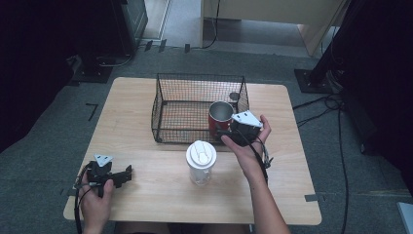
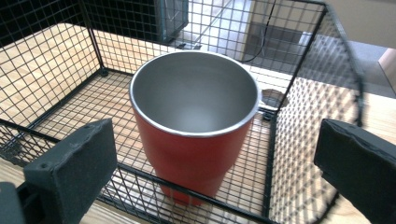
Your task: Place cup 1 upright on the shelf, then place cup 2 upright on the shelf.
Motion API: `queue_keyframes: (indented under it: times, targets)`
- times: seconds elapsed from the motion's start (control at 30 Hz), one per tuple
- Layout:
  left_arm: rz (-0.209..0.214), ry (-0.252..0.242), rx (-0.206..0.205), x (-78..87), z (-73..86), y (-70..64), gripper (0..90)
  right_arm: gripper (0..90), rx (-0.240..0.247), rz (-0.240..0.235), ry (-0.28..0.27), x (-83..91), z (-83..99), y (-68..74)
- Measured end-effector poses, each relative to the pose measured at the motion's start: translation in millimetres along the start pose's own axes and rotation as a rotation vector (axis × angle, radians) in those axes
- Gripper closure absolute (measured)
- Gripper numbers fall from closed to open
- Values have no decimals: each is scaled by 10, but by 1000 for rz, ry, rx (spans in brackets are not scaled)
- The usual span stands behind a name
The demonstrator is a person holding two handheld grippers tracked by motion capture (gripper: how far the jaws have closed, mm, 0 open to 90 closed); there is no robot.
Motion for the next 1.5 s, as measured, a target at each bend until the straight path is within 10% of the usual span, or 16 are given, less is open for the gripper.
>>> queue_keyframes:
  times: [0.5,1.5]
  targets:
    - [0,-1,0,0,1,0,0,0,-42,-15,-48,411,210,-113]
    - [0,1,-2,0,1,1,0,0,-49,-112,-31,679,906,58]
Point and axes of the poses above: each handheld gripper's, and its own axes: x roughly backward along the jaws, z roughly out of its underside, y roughly to its left, the point moved 4 cm from there along -x, roughly forward along the jaws, and after that the axes turned 4 degrees about -z, right-handed, at the moved point
